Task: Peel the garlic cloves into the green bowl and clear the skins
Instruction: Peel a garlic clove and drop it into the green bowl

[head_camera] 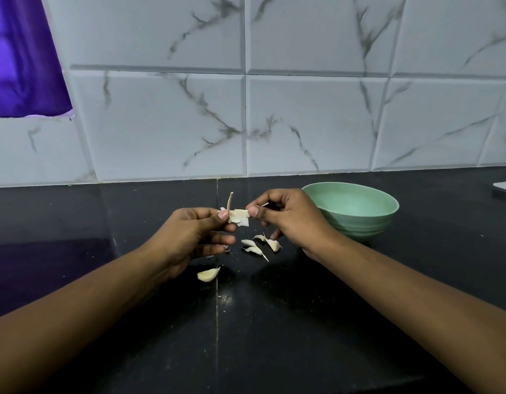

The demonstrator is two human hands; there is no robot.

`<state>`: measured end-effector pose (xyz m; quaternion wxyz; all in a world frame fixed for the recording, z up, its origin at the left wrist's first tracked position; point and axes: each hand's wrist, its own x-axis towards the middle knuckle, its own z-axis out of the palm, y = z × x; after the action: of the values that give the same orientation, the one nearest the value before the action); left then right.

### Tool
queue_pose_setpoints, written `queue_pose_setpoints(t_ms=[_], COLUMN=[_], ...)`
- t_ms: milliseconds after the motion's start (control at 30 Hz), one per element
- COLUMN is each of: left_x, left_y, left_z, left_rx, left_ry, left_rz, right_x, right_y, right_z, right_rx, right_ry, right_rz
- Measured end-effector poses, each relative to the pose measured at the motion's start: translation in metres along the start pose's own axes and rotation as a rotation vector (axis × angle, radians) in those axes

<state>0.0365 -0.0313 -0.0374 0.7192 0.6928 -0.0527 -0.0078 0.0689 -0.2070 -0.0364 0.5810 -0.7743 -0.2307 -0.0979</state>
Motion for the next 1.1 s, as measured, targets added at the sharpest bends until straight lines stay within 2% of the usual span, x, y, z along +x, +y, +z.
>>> queue_pose_setpoints(t_ms=[133, 300, 600, 767, 933, 1000, 1100], left_x=[0.000, 0.001, -0.001, -0.001, 0.002, 0.004, 0.007], left_y=[-0.001, -0.002, -0.001, -0.001, 0.008, 0.011, 0.016], left_z=[0.000, 0.002, 0.004, 0.003, -0.012, -0.021, -0.035], left_rx=[0.001, 0.008, 0.015, 0.071, 0.181, 0.291, 0.650], left_ry=[-0.003, -0.006, -0.014, -0.031, 0.025, 0.043, 0.075], left_rz=[0.008, 0.033, 0.023, 0.034, 0.085, 0.096, 0.134], right_x=[0.001, -0.002, -0.005, -0.004, -0.003, -0.004, -0.005], right_y=[0.003, -0.003, -0.002, -0.004, -0.007, -0.008, -0.007], right_z=[-0.001, 0.000, 0.003, 0.000, -0.004, -0.005, -0.004], right_rx=[-0.185, -0.391, 0.068, 0.209, 0.325, 0.333, 0.226], right_ry=[-0.002, -0.106, -0.084, -0.078, -0.124, -0.149, -0.139], right_rz=[-0.018, -0.042, 0.188, 0.253, 0.331, 0.335, 0.250])
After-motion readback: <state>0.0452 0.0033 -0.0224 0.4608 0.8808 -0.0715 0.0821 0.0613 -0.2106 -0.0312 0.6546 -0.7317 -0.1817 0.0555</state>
